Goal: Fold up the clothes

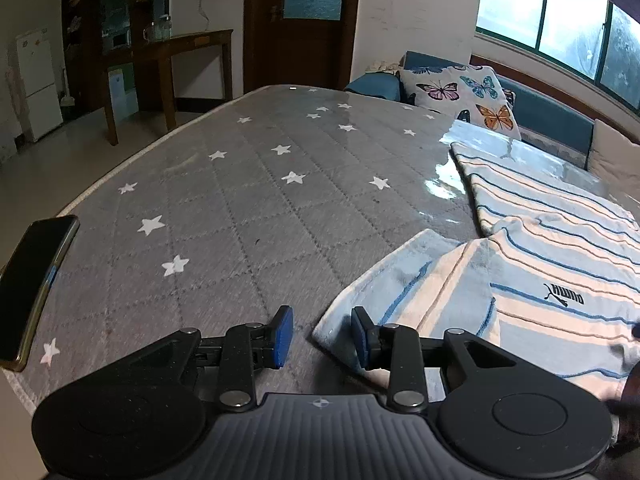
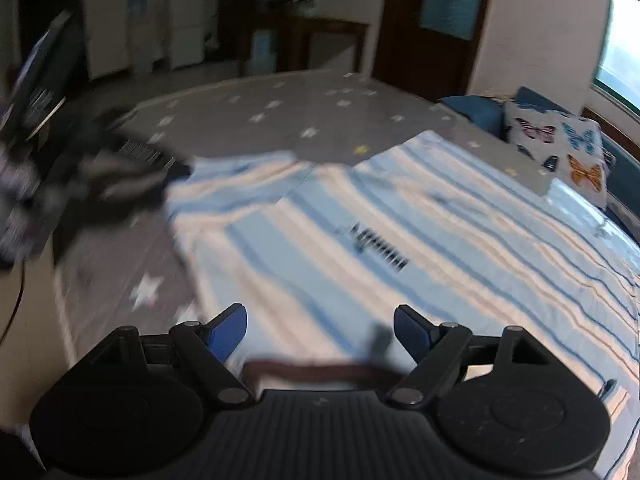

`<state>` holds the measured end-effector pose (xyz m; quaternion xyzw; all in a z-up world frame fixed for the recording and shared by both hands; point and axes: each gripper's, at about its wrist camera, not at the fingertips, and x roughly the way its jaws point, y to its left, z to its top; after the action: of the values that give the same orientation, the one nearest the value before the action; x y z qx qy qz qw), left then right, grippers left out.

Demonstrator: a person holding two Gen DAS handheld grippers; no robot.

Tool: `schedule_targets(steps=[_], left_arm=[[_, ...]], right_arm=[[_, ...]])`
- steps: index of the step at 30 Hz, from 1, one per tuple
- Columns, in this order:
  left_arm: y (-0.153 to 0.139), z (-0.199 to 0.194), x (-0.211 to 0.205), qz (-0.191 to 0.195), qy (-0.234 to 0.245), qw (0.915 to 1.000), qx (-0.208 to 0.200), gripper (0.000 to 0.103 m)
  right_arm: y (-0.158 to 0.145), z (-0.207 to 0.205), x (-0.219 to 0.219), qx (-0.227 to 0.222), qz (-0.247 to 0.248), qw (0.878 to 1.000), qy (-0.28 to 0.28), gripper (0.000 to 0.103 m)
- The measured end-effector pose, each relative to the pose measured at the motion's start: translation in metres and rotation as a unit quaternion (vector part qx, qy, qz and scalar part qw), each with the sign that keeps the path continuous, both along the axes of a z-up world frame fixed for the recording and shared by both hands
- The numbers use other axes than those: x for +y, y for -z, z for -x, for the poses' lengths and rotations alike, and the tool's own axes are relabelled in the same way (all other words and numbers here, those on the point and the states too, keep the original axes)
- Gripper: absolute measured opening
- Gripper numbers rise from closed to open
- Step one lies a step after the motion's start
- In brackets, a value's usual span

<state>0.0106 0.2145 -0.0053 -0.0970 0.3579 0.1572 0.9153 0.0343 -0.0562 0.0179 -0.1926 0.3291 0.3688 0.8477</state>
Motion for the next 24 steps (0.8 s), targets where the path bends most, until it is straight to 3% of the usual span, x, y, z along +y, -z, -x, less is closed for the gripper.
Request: schedule_targets(steps=[4, 9, 14, 21, 24], left_arm=[[-0.004, 0.008, -0.001, 0.008, 0.003, 1.0, -0.001, 0.036], [-0.005, 0.012, -0.002, 0.021, 0.006, 0.9998, 0.001, 0.04], [-0.002, 0.008, -0.003, 0.024, 0.005, 0.9997, 0.003, 0.04], [-0.001, 0.005, -0.006, 0.021, 0.004, 0.9998, 0.001, 0.039], [-0.001, 0.004, -0.006, 0.025, 0.003, 0.9997, -0.001, 0.034]], right_arm=[[0.005, -0.018, 0.012, 0.001, -0.003, 1.0, 0.023, 0.083], [0.017, -0.004, 0.029, 0.011, -0.003, 1.0, -0.017, 0.083], [0.011, 0.012, 0.032, -0.023, 0.005, 0.998, -0.054, 0.083], [0.016, 0.0, 0.039, -0.001, -0.003, 0.999, -0.035, 0.083], [0.016, 0.012, 0.04, -0.022, 0.001, 0.999, -0.048, 0.083]])
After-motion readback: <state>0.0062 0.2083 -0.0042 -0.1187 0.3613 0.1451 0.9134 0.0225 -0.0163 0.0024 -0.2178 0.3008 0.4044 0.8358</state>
